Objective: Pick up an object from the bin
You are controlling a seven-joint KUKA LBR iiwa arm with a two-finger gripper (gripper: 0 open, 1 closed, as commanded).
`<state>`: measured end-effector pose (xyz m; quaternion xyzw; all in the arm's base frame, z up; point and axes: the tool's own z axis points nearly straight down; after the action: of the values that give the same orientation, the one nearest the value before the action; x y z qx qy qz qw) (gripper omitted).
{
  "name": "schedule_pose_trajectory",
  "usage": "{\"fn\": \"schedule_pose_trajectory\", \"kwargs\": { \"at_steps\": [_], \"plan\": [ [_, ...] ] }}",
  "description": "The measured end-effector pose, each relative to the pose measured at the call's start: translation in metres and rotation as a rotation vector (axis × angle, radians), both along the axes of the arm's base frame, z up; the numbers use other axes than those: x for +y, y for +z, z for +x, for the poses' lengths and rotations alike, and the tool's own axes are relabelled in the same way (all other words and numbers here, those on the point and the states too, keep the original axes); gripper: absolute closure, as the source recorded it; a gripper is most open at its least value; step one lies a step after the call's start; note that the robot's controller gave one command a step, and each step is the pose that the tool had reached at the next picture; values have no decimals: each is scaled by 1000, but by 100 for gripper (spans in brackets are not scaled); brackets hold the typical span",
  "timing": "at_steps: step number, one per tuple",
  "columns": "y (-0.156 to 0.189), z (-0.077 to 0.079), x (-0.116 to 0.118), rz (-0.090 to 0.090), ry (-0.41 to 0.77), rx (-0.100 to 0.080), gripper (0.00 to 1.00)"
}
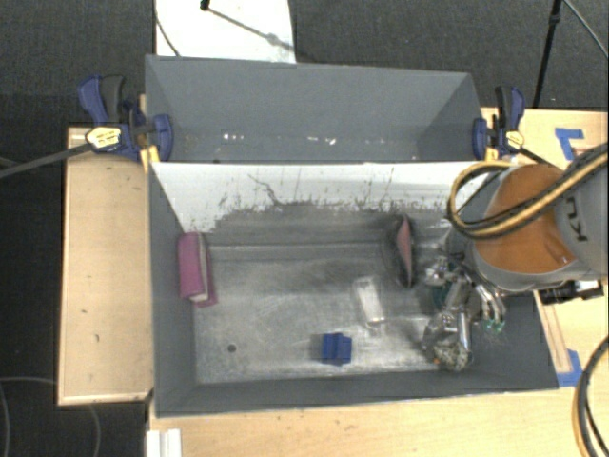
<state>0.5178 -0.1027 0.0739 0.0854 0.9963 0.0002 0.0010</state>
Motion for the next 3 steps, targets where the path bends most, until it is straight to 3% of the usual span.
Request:
{"fn": "schedule_pose_trajectory", "kwargs": {
  "at_steps": [1,2,3],
  "plan": [
    [40,44,66,1,114,-8,0],
    [14,8,-45,13,195,-1,0],
    [16,11,-40,13,209,-8,100]
  ]
}}
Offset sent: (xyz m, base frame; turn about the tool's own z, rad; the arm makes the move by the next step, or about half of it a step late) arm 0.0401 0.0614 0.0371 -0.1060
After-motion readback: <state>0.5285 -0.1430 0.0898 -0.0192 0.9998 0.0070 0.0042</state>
